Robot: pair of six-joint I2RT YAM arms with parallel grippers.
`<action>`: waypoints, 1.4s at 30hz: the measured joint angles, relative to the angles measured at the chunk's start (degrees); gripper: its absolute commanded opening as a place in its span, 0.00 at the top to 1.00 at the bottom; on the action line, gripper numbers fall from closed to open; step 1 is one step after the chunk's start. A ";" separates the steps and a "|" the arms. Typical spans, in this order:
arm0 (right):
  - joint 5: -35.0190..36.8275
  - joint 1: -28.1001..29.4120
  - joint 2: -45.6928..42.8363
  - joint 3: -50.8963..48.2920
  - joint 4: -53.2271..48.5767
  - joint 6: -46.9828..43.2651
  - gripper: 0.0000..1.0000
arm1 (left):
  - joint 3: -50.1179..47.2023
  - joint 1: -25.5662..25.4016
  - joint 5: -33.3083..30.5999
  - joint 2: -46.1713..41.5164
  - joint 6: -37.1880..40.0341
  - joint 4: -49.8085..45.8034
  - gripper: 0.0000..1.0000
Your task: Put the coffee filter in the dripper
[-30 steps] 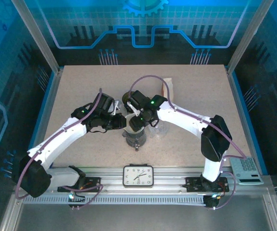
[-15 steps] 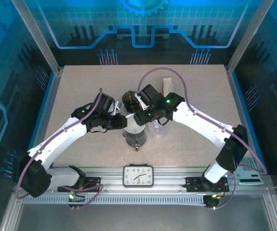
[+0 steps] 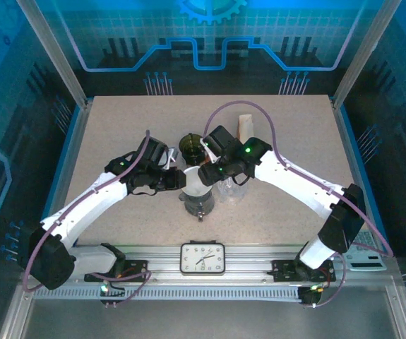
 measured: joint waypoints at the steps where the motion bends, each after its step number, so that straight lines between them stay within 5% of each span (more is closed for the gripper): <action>1: -0.02 -0.13 -0.02 0.00 0.00 0.02 0.34 | -0.02 0.00 -0.02 0.00 -0.15 -0.02 0.61; 8: -0.02 -0.63 -1.49 0.00 0.02 0.02 0.34 | -0.39 0.00 -0.22 -0.35 -1.11 -0.13 0.50; 28: 0.46 -3.10 -9.09 -0.70 0.72 1.29 0.33 | 0.70 0.00 -1.20 -6.93 -1.70 -2.69 0.43; 34: 4.22 -3.37 -16.15 -7.41 3.48 1.31 0.31 | 2.25 0.68 -6.75 -12.76 -2.78 -3.06 0.34; 42: 7.26 -3.91 -25.99 -22.16 10.54 1.27 0.31 | -3.69 7.63 -10.36 -18.27 -6.67 2.49 0.29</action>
